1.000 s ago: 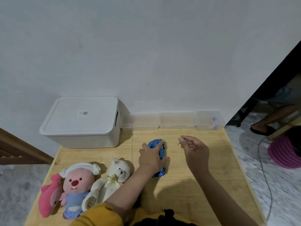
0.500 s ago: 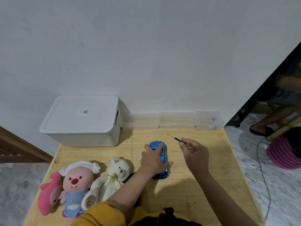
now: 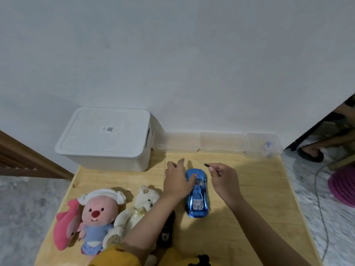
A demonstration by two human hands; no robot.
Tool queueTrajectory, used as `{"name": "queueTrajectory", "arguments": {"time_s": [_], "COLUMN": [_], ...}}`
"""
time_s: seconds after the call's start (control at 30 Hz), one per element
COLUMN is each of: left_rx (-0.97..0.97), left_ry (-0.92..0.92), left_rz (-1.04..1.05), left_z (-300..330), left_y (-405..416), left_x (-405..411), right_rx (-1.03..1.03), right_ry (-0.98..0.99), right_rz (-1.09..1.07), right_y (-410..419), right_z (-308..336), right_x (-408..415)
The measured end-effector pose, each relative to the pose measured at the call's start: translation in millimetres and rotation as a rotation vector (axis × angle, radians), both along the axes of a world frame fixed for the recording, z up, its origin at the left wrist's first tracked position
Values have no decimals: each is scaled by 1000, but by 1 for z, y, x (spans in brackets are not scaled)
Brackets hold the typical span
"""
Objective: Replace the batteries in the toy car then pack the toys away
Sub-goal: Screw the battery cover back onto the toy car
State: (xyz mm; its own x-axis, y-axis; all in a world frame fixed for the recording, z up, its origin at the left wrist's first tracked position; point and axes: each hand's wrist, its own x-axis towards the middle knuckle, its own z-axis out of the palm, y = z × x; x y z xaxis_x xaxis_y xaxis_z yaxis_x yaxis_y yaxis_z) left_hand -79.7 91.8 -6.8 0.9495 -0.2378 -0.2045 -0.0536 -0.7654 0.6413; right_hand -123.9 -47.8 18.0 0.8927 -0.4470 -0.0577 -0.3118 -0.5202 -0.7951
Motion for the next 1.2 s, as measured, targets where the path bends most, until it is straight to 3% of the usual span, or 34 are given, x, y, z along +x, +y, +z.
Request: {"name": "queueTrajectory", "arguments": {"time_s": [0.13, 0.33, 0.63, 1.03, 1.2], "left_rx": [24, 151, -37, 27, 78], "left_ry": [-114, -146, -188, -204, -313], "left_rz": [132, 131, 80, 54, 15], "left_z": [1, -4, -19, -32, -28], "left_y": [5, 10, 16, 15, 17], "left_x": [34, 84, 114, 130, 125], "right_rx": [133, 400, 457, 671, 669], "right_ry": [71, 182, 192, 203, 71], "right_rz": [-7, -137, -160, -222, -223], "right_y": [5, 11, 16, 9, 7], "right_z": [1, 4, 0, -2, 4], "right_x": [29, 70, 97, 100, 102]}}
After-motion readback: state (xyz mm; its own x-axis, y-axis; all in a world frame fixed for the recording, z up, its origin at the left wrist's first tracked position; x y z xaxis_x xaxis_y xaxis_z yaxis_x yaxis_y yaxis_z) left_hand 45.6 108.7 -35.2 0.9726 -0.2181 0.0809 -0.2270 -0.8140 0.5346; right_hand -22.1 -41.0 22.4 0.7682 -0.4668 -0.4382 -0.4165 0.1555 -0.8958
